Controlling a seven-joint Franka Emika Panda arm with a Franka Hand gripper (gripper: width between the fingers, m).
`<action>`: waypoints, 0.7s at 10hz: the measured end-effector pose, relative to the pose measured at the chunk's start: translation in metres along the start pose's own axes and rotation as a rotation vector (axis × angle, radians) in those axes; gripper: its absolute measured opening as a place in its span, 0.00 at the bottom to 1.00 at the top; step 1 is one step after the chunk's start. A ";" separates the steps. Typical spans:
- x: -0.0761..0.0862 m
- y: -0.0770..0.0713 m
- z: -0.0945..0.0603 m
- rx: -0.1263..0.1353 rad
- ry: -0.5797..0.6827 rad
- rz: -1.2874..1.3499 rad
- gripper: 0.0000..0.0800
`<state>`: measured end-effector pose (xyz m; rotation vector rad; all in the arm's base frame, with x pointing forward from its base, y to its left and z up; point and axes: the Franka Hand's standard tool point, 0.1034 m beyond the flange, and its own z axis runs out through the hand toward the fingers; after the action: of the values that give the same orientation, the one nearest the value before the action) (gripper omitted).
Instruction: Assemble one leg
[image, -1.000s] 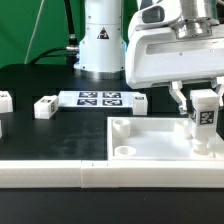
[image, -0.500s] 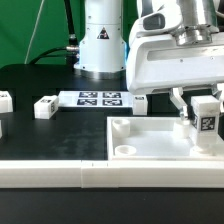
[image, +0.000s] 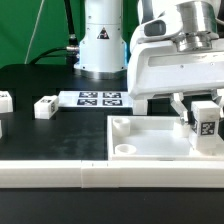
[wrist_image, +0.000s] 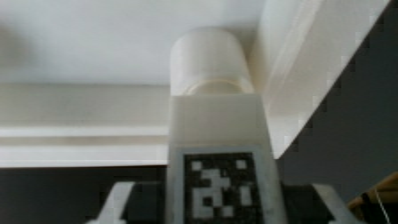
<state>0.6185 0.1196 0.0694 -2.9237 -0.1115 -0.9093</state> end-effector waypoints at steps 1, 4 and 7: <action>-0.003 0.000 0.001 0.001 -0.016 0.001 0.51; -0.003 0.000 0.002 0.001 -0.017 0.001 0.73; -0.003 0.000 0.002 0.001 -0.017 0.001 0.81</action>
Offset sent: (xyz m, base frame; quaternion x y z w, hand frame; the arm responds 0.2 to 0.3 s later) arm 0.0000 0.0000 0.0000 0.0000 0.0000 0.0000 1.0000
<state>0.6168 0.1196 0.0661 -2.9307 -0.1122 -0.8841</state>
